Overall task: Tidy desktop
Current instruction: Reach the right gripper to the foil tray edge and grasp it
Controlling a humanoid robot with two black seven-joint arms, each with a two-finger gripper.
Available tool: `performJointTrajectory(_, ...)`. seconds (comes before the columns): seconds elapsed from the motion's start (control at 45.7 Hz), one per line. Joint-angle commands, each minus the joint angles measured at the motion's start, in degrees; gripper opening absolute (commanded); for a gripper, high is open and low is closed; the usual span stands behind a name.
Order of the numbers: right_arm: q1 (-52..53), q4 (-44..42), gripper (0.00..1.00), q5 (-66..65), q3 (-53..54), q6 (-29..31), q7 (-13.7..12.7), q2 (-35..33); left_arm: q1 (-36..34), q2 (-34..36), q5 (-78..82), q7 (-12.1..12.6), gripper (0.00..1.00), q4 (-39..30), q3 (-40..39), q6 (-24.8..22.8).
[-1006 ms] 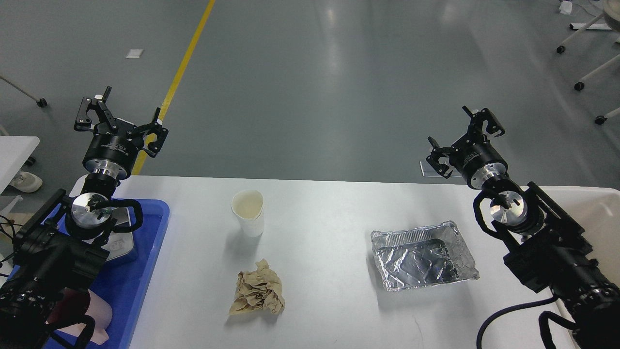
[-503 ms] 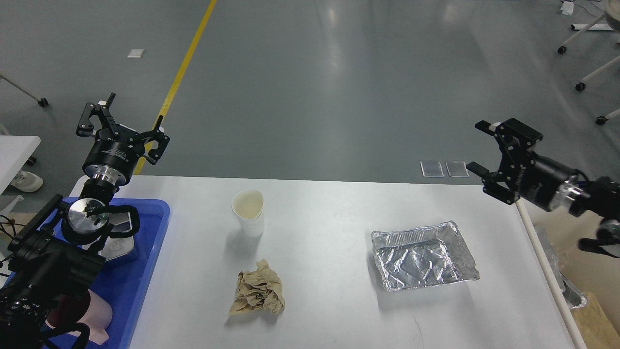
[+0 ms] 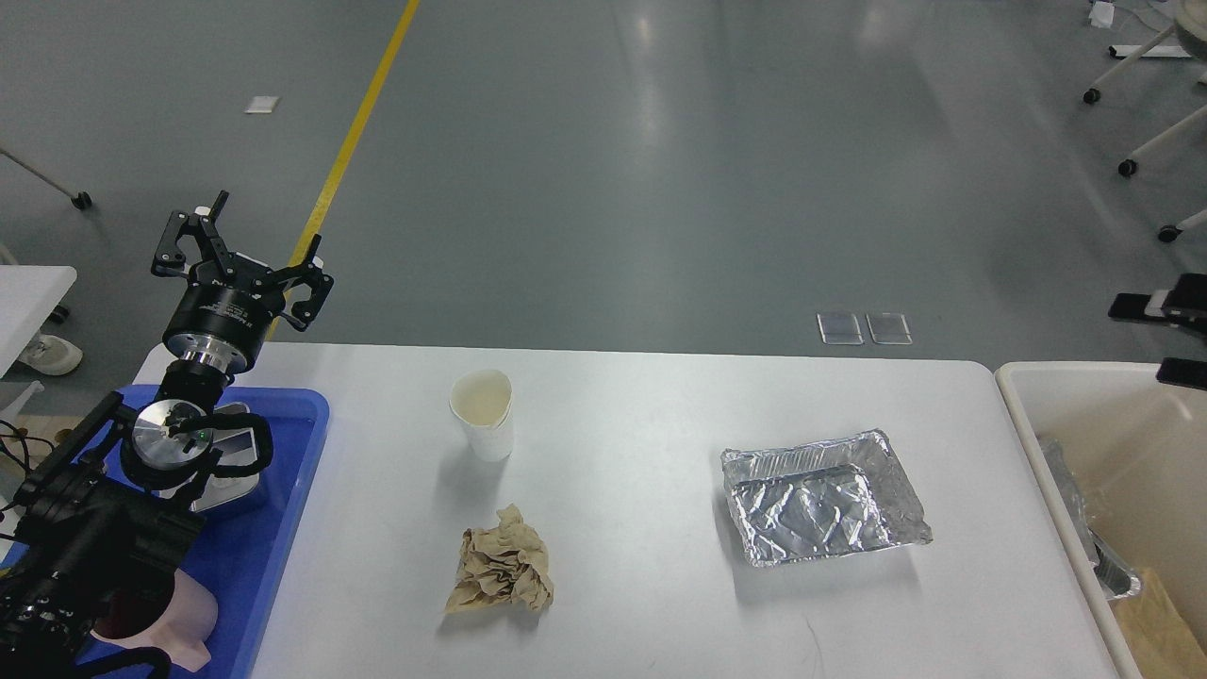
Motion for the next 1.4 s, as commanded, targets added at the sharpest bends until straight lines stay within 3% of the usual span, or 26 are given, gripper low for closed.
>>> performJointTrajectory(0.0,0.51,5.40,1.00,-0.10,0.28,0.16,0.20,-9.39,0.26,0.49,0.01,0.07,0.97,-0.03,0.18,-0.16)
performJointTrajectory(0.219,3.14,9.27,1.00,-0.02,0.73,0.33,0.38,-19.15,0.52,0.49,0.01,0.07,0.97,-0.03,0.27,-0.51)
performJointTrajectory(0.459,2.44,9.63,1.00,-0.19,0.64,-0.19,0.29,-18.72,0.61,0.49,0.01,0.07,0.97,-0.03,0.53,-0.51)
performJointTrajectory(0.547,0.51,9.27,1.00,-1.85,0.55,-0.89,0.03,-12.94,0.61,0.40,0.01,0.08,0.97,-0.03,0.53,-0.43)
performJointTrajectory(0.809,-7.31,4.27,1.00,-17.32,-0.33,-11.35,-1.20,3.33,0.70,0.40,0.01,0.07,0.97,-0.11,0.62,-0.43)
performJointTrajectory(0.963,-7.93,0.05,1.00,-21.46,-2.87,-12.50,-2.26,11.24,0.70,0.31,0.01,0.16,0.97,-0.11,0.71,-0.08)
performJointTrajectory(1.378,-6.88,-15.60,1.00,-36.66,-7.88,-15.40,-1.82,33.66,0.70,0.75,0.09,-0.10,0.97,-0.03,0.71,0.19)
